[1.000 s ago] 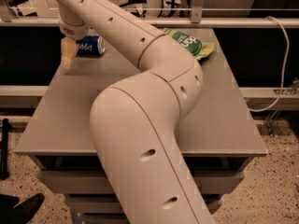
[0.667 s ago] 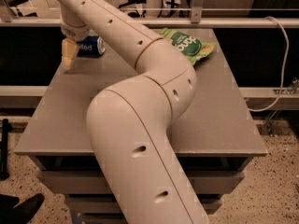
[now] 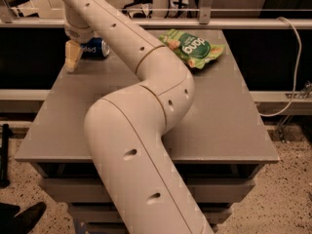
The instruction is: Place pepsi can upright
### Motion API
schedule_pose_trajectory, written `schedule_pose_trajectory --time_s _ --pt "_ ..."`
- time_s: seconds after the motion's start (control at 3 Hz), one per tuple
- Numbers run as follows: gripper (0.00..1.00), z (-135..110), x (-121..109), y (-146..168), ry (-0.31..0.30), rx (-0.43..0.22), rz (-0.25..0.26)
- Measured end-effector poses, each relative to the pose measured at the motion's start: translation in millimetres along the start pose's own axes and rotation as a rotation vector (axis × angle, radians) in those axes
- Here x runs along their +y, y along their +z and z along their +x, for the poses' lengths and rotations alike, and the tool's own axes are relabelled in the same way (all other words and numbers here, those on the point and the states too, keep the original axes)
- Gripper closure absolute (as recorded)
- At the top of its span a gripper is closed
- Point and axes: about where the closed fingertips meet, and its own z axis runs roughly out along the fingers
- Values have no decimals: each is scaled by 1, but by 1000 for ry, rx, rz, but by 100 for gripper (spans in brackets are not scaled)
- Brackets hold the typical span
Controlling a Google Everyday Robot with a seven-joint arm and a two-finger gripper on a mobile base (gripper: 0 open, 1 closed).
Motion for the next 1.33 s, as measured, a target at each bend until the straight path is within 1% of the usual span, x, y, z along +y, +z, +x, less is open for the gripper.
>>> schedule_pose_trajectory --time_s 0.67,1.0,1.33 --pt "58 -3 -3 -4 8 -9 -14" --pt "81 -1 -8 -19 7 -50 -20" --pt "100 18 -25 -68 9 -127 3"
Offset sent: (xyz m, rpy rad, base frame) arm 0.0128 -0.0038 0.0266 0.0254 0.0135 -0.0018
